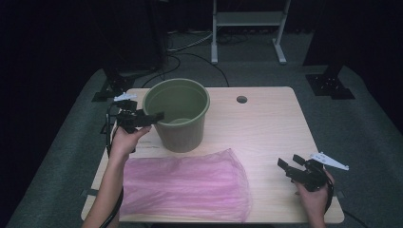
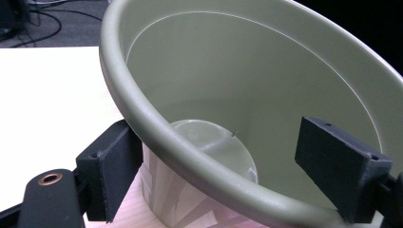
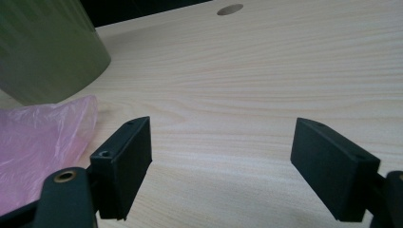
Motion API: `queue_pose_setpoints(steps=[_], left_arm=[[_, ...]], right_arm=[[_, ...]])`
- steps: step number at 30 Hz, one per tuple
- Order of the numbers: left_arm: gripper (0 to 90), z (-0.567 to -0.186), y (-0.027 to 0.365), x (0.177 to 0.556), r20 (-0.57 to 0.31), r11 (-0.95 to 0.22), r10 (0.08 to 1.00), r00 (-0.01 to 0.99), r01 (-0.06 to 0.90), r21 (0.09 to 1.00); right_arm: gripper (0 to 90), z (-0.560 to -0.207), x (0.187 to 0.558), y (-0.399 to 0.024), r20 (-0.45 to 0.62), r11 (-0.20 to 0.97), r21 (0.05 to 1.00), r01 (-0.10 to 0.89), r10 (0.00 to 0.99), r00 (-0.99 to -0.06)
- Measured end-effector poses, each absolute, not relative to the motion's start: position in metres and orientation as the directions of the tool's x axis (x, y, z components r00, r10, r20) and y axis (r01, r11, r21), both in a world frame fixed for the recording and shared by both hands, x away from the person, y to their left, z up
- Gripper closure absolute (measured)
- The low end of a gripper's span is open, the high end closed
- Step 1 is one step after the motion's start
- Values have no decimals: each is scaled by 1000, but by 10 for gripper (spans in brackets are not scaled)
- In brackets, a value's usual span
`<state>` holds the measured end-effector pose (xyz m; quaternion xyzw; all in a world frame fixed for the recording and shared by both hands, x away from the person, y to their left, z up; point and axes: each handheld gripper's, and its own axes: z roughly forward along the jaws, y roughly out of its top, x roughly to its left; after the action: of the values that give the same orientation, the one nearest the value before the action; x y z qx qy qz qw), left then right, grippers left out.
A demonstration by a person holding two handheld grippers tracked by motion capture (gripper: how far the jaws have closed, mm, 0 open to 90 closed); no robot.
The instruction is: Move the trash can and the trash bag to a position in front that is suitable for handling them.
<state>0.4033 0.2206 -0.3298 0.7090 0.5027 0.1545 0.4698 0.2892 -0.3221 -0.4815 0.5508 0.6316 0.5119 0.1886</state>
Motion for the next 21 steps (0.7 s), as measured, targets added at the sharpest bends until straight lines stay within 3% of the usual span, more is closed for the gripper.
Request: queue_pose_setpoints(steps=[21], left_arm=[[150,-333,144,403,-268,-130,774,574,558,819]], right_arm=[[207,-483,289,-323,325,-130,855,503,888,-324]])
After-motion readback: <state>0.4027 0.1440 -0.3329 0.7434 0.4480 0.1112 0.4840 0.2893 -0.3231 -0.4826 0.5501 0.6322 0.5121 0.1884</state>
